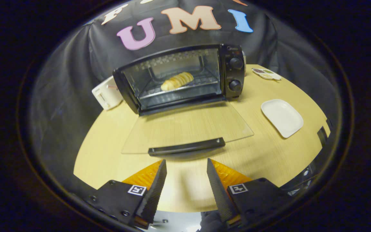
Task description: Open the toaster oven, put the food inside, and close the toaster oven door.
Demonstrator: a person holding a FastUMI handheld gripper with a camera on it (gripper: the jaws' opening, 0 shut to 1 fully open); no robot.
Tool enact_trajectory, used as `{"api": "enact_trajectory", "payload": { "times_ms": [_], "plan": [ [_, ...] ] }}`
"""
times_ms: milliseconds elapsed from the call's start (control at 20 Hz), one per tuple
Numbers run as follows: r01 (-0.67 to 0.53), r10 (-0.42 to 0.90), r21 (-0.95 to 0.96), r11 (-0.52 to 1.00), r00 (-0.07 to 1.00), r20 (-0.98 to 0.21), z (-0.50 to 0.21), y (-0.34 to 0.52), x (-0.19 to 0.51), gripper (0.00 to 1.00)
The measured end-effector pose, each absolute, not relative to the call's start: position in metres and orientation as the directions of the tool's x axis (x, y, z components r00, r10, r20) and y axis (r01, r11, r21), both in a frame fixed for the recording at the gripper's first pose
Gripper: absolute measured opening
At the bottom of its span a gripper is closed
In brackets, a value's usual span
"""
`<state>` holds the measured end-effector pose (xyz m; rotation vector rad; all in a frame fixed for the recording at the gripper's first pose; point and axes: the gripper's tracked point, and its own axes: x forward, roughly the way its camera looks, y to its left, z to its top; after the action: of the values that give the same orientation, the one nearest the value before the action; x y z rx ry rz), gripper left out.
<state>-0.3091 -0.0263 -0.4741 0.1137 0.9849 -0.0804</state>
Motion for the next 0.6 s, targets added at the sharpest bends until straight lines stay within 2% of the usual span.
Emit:
{"api": "enact_trajectory", "payload": {
  "times_ms": [600],
  "plan": [
    [0.048,-0.029,-0.006,0.999,0.491,-0.871,-0.506,-0.027,-0.292,0.77]
  ]
}}
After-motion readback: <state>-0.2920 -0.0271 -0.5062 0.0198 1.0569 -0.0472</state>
